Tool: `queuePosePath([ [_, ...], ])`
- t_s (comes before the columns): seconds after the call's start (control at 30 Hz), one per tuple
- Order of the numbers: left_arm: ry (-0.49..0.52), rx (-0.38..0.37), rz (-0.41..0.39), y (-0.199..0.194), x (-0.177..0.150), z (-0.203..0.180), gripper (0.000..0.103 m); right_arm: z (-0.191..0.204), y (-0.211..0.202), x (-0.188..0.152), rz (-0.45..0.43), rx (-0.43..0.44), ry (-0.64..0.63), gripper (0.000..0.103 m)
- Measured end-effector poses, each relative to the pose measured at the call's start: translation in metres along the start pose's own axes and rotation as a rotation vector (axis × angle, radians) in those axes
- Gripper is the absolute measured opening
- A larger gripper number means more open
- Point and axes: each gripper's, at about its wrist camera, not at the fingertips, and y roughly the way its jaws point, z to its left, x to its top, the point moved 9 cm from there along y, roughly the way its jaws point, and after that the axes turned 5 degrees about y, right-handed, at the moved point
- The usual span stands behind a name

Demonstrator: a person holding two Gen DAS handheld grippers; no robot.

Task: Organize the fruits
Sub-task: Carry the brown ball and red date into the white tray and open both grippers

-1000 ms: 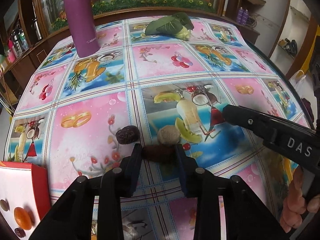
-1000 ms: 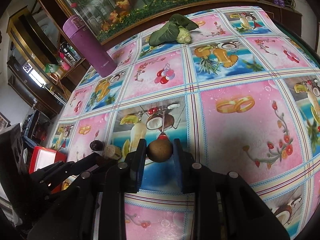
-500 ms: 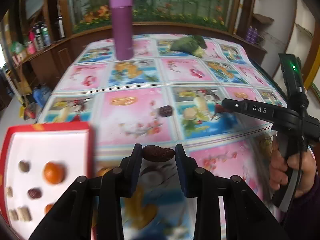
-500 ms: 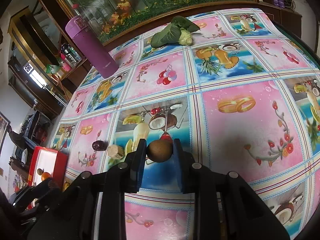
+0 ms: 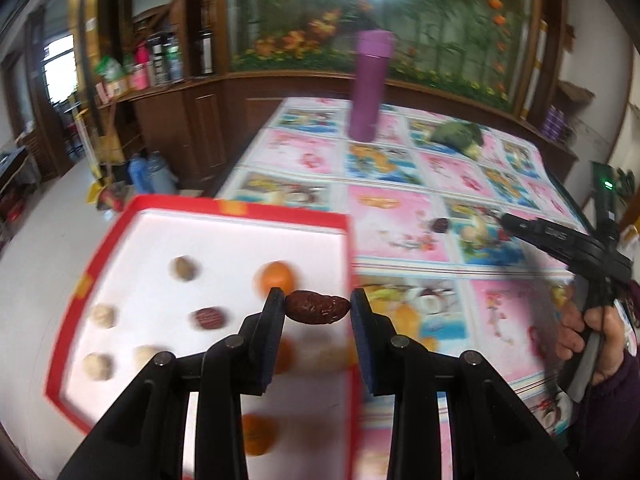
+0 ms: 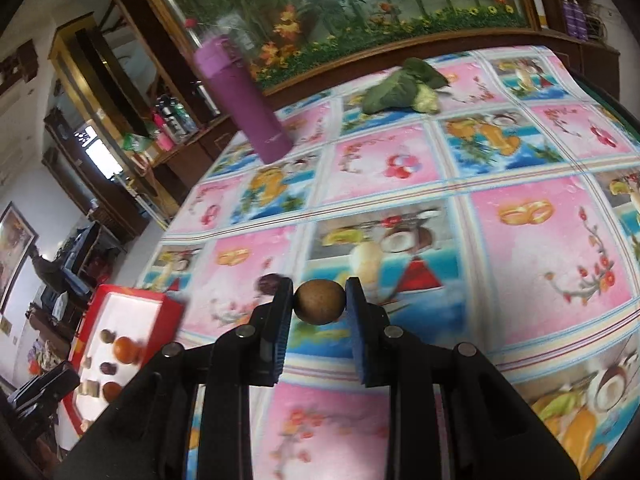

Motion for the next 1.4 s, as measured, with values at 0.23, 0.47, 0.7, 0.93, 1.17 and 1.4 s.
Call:
queuePosePath([
  [0.23, -0.128, 0.101, -0.007, -0.014, -0.015, 0.082, 0.033, 0.103, 0.001, -0.040, 0.052, 0.171, -0.117, 0.029],
  [0.47, -0.184, 0.152, -0.013, -0.016, -0.027, 0.120, 0.033, 0.199, 0.010, -0.093, 0.148, 0.278, -0.277, 0.029],
  [0.7, -0.196, 0.188, 0.011, -0.007, -0.045, 0.144, 0.033, 0.259, 0.013, -0.137, 0.226, 0.342, -0.399, 0.029],
  [0.93, -0.201, 0.217, 0.027, -0.006, -0.056, 0.160, 0.033, 0.277, 0.031, -0.177, 0.313, 0.336, -0.440, 0.029],
  [1.17, -0.184, 0.206, 0.051, 0.001, -0.062, 0.161, 0.033, 0.282, 0.046, -0.208, 0.374, 0.299, -0.496, 0.029],
  [1.4, -0.179, 0.214, 0.059, 0.007, -0.060, 0.163, 0.033, 0.278, 0.053, -0.208, 0.394, 0.282, -0.486, 0.029],
])
